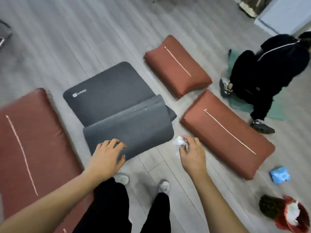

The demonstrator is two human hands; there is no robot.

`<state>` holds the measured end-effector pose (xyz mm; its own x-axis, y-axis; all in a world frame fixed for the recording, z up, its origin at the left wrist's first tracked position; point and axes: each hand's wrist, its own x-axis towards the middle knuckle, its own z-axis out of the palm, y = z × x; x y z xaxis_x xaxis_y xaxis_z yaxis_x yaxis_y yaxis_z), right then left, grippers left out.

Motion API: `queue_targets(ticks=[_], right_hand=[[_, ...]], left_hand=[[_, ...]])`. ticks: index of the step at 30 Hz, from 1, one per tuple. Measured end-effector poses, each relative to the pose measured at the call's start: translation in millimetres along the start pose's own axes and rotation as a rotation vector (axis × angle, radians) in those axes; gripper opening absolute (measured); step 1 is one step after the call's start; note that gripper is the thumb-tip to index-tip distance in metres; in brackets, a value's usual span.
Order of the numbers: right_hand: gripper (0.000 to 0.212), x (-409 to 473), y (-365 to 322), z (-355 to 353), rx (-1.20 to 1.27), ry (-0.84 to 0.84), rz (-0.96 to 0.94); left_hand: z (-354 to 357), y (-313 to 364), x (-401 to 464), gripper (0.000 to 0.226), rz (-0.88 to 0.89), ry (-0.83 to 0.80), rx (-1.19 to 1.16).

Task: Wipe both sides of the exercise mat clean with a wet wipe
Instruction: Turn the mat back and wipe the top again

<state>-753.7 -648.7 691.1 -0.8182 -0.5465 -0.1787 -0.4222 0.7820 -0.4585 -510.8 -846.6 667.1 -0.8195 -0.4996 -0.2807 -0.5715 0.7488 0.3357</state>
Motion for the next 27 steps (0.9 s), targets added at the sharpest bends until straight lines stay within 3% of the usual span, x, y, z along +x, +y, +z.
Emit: queue_targets(ticks=[4, 8, 13, 18, 21, 27], right_hand=[[0.026, 36, 39, 70, -0.087, -0.232, -0.199], [0.020, 51, 82, 149, -0.127, -0.380, -0.279], [0.020, 50, 157, 250, -0.153, -0.462, -0.268], [0.024, 66, 250, 386, -0.264, -0.510, -0.313], [0.028, 92, 300, 458, -0.282, -0.475, -0.241], [0.024, 167, 362, 563, -0.191, -0.407, 0.017]], left_hand=[[91, 14, -41, 0.043, -0.296, 0.041, -0.063], [194, 25, -66, 0.044, -0.496, -0.049, -0.143], [307, 25, -70, 0.036, -0.687, -0.113, -0.279], [443, -22, -51, 0.038, -0.795, -0.155, -0.377], [527, -62, -23, 0.042, -0.928, -0.117, -0.502], [650, -133, 53, 0.054, -1.338, 0.129, -0.880]])
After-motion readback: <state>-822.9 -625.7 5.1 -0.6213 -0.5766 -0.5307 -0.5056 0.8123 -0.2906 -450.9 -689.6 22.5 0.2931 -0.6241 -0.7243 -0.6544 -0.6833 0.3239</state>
